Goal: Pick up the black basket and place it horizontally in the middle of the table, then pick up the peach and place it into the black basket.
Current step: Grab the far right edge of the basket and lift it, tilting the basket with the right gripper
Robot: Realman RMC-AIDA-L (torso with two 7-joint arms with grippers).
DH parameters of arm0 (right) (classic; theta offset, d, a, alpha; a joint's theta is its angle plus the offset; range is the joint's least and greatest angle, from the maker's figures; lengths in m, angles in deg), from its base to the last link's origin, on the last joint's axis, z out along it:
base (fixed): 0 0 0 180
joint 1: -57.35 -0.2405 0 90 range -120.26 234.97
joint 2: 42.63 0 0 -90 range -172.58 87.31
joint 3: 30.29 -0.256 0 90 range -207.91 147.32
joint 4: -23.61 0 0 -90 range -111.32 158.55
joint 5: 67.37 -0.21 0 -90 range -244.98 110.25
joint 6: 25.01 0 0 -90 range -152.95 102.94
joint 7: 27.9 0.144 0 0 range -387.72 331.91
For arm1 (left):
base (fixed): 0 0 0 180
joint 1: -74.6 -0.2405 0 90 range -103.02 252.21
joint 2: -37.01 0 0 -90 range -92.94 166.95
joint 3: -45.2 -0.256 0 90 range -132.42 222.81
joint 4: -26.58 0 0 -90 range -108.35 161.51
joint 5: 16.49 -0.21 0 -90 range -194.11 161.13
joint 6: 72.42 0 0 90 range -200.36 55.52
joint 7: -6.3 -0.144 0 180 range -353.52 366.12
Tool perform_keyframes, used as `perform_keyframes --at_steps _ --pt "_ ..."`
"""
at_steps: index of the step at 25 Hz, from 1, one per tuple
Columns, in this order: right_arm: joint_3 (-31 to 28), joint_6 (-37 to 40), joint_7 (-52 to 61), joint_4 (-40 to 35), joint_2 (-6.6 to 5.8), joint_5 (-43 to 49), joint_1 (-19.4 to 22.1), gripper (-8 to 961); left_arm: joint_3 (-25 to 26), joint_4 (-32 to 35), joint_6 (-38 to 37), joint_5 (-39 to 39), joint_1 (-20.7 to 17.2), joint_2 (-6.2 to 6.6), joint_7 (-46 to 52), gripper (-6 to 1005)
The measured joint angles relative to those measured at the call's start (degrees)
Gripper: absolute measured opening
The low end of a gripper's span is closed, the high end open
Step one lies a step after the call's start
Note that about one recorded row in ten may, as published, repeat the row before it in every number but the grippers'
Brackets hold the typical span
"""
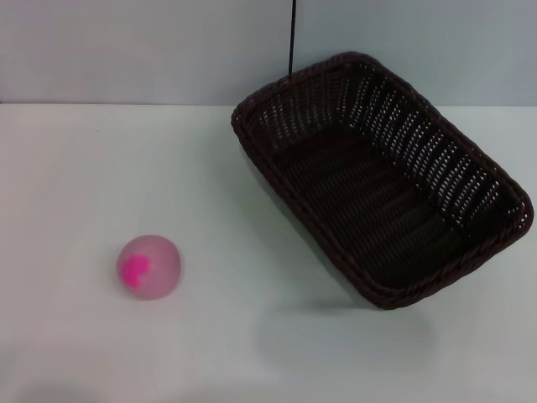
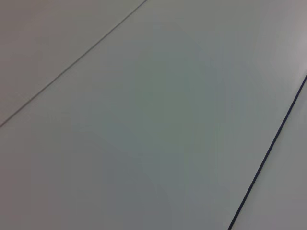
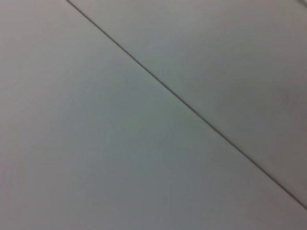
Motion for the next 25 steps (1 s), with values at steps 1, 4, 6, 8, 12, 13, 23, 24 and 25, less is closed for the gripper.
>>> perform_keyframes --at_steps 1,4,6,8,12,13,23,24,25 --pt "0.00 0.00 0.00 0.00 0.00 0.00 0.00 522 0.00 0.00 0.64 -0.03 0.03 0.01 0.00 859" --pt "0.20 -0.03 0.00 -0.12 -0.02 0.27 -0.21 523 -0.09 0.01 1.69 -0.12 0.10 0.01 0.00 859" --pt "0.38 -0.18 -0.14 -0.15 -0.03 0.44 -0.26 523 -0.28 -0.03 1.93 -0.20 0.10 0.01 0.01 859" --pt "1.94 -0.84 -0.33 -0.35 -0.05 0.55 -0.27 523 -0.40 -0.11 1.82 -0.42 0.07 -0.03 0.02 860" --pt "7.07 -1.11 -0.32 -1.95 -0.10 0.59 0.01 522 -0.80 -0.16 2.00 -0.49 0.35 0.00 0.01 860" --pt "11.73 -0.35 -0.22 -3.81 -0.08 0.61 0.32 522 -0.88 -0.16 2.01 -0.49 0.37 0.02 0.01 860" --pt "40.46 4.89 29.18 -27.29 -5.92 12.29 0.44 522 -3.58 0.02 2.26 -0.62 0.50 0.22 0.13 859" --pt "40.46 4.89 29.18 -27.29 -5.92 12.29 0.44 522 -3.58 0.02 2.26 -0.62 0.50 0.22 0.13 859" --pt "41.37 5.78 33.04 -30.33 -6.68 15.70 -0.31 523 -3.58 0.02 2.37 -0.63 0.52 0.22 0.14 859"
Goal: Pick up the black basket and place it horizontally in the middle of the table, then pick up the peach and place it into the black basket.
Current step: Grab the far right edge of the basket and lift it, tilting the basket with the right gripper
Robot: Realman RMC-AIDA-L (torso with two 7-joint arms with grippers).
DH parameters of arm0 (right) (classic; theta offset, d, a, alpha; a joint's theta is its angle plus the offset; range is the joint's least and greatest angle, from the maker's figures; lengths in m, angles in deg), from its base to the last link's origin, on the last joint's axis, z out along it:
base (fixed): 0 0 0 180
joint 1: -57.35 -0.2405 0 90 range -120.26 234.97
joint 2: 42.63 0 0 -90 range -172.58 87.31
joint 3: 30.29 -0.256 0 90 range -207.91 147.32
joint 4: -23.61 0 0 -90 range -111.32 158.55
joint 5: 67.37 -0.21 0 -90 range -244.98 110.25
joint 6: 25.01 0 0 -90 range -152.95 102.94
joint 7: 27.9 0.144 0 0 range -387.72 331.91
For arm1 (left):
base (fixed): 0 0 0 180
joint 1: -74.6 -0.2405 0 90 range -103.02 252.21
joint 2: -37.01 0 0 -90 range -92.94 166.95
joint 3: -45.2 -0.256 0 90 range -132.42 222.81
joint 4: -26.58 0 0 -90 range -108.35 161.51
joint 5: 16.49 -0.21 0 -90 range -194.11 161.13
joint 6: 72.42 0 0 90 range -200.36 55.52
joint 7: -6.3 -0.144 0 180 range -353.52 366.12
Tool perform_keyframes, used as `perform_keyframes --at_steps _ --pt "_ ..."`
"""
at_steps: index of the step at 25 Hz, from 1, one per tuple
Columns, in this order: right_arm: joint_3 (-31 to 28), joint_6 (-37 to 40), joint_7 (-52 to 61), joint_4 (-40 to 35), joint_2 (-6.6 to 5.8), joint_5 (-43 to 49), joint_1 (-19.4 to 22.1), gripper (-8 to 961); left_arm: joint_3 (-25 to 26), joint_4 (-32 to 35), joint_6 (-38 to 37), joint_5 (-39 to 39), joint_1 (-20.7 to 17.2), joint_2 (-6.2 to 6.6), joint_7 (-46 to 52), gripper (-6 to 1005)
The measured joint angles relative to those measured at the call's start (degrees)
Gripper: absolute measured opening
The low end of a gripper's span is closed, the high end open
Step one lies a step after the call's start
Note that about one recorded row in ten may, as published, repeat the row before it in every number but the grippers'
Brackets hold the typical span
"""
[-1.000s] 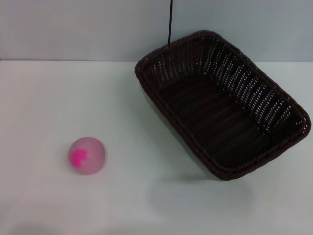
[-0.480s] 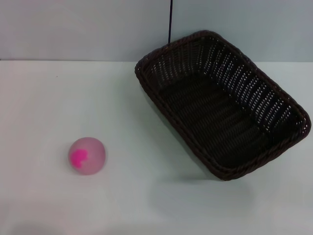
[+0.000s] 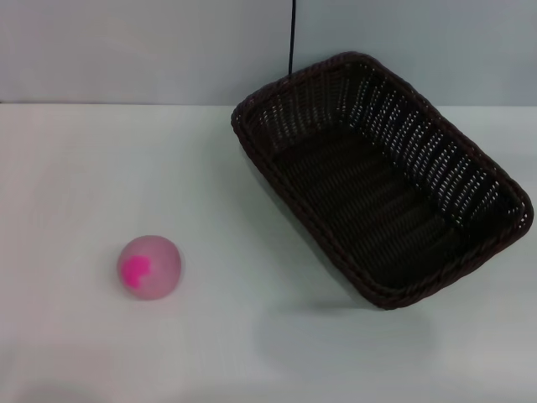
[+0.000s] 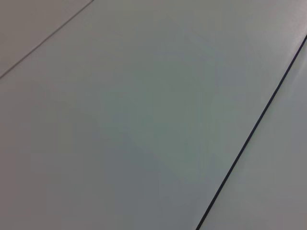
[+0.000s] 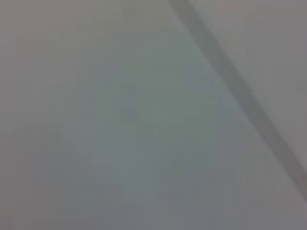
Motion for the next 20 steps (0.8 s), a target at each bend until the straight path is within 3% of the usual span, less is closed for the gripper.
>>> perform_keyframes --at_steps 2,3,4,11,16,17,18,19,20 --pt "0.39 2.27 6.97 -5.50 -1.24 7.31 -2.03 523 -0.03 -0.09 0.23 -0.01 -0.01 0.00 0.01 859" --pt "0.45 4.46 14.27 -10.57 -2.37 15.80 -4.69 523 -0.12 -0.17 0.39 -0.02 -0.12 -0.03 0.13 859" --pt "0.45 4.46 14.27 -10.57 -2.37 15.80 -4.69 523 -0.12 -0.17 0.39 -0.02 -0.12 -0.03 0.13 859" --pt "3.04 12.75 26.27 -15.68 -6.27 38.93 -16.60 523 -2.92 0.70 -0.29 -0.04 -0.44 0.02 0.54 859" --pt "5.81 16.23 30.73 -16.60 -6.40 42.94 -20.01 522 -3.55 0.75 0.00 -0.05 -0.53 -0.08 0.32 859" --pt "7.60 16.30 31.31 -17.62 -5.88 42.98 -20.14 522 -3.63 0.71 0.01 -0.05 -0.67 -0.11 0.21 859" --pt "11.14 16.08 31.86 -19.82 -4.47 43.17 -20.07 522 -3.65 0.64 0.02 -0.04 -0.88 -0.16 0.10 859" --pt "11.14 16.08 31.86 -19.82 -4.47 43.17 -20.07 545 -3.65 0.64 0.02 -0.04 -0.88 -0.16 0.10 859" --pt "12.64 15.69 31.88 -20.98 -3.55 43.58 -19.91 568 -3.66 0.60 0.01 -0.06 -0.95 -0.19 0.08 859"
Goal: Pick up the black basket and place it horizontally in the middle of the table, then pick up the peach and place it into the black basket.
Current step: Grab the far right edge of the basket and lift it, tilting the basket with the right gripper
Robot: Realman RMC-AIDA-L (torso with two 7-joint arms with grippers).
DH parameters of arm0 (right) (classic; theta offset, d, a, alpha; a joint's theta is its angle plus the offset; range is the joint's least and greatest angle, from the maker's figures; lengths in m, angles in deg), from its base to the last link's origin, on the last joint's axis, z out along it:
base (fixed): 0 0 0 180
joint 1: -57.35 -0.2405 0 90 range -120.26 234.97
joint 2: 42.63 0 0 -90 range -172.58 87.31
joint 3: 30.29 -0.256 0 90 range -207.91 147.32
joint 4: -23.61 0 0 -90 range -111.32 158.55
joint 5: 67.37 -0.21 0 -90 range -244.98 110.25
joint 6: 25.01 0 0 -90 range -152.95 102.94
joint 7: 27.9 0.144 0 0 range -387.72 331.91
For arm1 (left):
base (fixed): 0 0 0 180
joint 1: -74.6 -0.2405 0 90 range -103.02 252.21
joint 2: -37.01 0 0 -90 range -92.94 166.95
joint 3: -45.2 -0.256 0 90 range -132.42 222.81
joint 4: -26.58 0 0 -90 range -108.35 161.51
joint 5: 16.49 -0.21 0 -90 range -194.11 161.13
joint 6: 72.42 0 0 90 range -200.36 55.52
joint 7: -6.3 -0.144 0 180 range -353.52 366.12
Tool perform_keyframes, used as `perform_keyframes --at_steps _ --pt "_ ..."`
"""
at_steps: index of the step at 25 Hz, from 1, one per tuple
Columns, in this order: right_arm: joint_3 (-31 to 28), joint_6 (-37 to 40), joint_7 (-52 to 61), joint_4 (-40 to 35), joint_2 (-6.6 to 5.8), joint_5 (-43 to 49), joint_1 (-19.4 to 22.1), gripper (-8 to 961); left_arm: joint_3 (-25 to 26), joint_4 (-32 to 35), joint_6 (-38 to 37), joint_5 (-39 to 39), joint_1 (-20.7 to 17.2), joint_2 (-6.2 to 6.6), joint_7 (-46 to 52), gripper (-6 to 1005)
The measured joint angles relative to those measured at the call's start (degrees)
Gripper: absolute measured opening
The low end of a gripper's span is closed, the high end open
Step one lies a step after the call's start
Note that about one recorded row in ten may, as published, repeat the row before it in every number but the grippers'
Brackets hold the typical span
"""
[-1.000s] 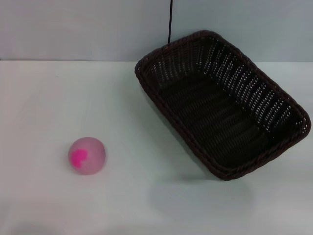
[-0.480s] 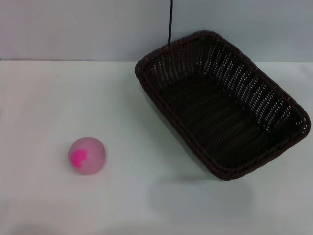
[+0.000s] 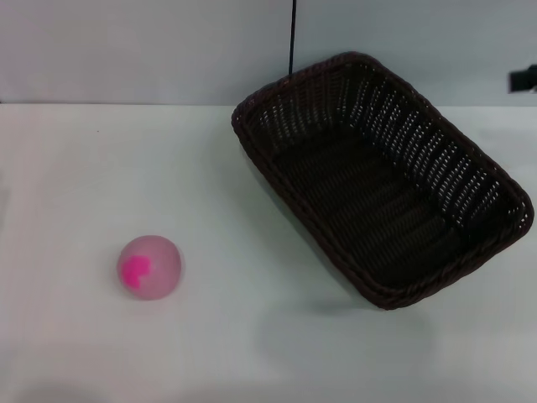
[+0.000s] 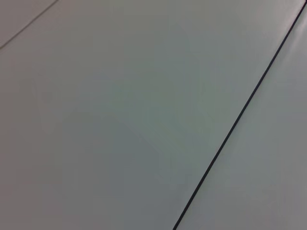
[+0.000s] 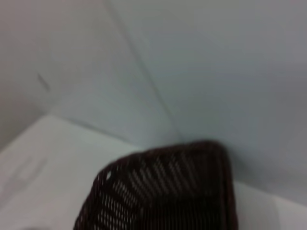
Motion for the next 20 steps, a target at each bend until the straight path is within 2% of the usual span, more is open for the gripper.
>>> perform_keyframes --at_steps 3,8,11,20 --pt "3.11 -0.67 0.14 -1.80 1.94 1.53 0.12 638 -0.02 -0.05 0.01 0.02 -0.27 -0.03 -0.02 860" --pt "6.54 -3.16 0.27 -1.40 3.30 3.64 -0.42 734 -0.02 -0.05 0.21 0.02 -0.31 -0.01 0.29 860" --pt "8.08 -4.19 0.45 -1.13 3.47 3.77 -0.45 792 -0.02 -0.07 0.28 0.01 -0.30 0.02 0.41 860" --pt "10.00 -6.69 0.92 2.07 3.96 7.80 -2.46 791 0.10 -0.27 0.28 0.08 -0.55 0.07 0.52 860"
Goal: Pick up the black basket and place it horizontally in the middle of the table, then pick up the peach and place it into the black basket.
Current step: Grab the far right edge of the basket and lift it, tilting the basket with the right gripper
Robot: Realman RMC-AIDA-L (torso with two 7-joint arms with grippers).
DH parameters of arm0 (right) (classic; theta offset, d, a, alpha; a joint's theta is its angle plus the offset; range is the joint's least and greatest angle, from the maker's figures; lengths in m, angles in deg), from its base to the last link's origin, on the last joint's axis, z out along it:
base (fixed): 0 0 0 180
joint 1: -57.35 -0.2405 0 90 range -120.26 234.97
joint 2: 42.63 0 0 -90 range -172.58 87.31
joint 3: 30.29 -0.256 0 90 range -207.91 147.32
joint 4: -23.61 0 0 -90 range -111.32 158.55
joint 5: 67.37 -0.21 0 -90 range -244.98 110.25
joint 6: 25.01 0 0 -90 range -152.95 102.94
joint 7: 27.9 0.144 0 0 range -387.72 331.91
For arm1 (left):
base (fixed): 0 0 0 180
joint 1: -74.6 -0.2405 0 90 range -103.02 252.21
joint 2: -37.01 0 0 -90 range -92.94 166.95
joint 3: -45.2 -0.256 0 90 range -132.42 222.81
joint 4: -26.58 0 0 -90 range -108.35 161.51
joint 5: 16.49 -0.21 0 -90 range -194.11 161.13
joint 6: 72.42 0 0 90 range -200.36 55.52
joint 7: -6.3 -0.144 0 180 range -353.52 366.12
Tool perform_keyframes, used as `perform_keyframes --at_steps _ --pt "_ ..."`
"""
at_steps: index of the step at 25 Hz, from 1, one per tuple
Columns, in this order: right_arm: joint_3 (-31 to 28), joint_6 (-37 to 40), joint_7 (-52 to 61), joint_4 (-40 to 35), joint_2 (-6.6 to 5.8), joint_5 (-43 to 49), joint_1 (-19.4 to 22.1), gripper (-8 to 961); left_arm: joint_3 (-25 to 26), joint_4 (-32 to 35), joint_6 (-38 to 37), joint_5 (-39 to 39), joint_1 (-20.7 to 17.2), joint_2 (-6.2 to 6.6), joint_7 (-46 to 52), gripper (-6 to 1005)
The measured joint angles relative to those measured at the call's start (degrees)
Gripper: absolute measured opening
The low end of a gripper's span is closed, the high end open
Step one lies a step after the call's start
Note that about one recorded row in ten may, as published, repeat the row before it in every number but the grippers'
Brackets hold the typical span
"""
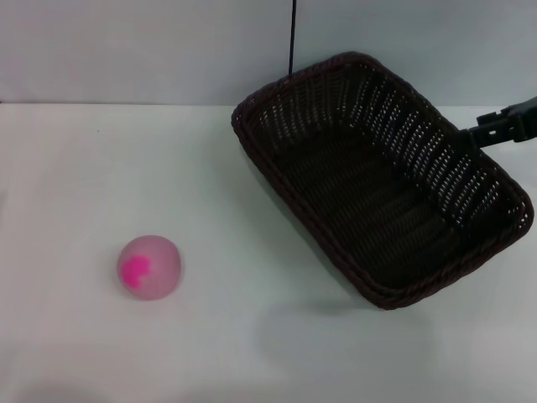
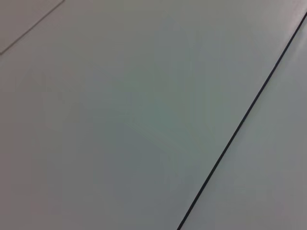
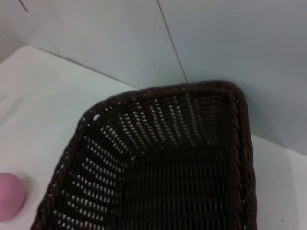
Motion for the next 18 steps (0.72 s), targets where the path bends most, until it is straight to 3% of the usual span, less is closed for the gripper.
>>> perform_keyframes --at_steps 15,18 --pt "2.03 -5.73 0.29 6.27 0.28 2.66 -1.26 789 0.24 -0.10 0.54 0.20 -0.02 0.08 0.14 860" --pt "2.75 -8.06 -0.12 6.61 1.33 2.68 -0.70 788 0.24 -0.16 1.03 0.23 -0.02 0.09 0.21 860"
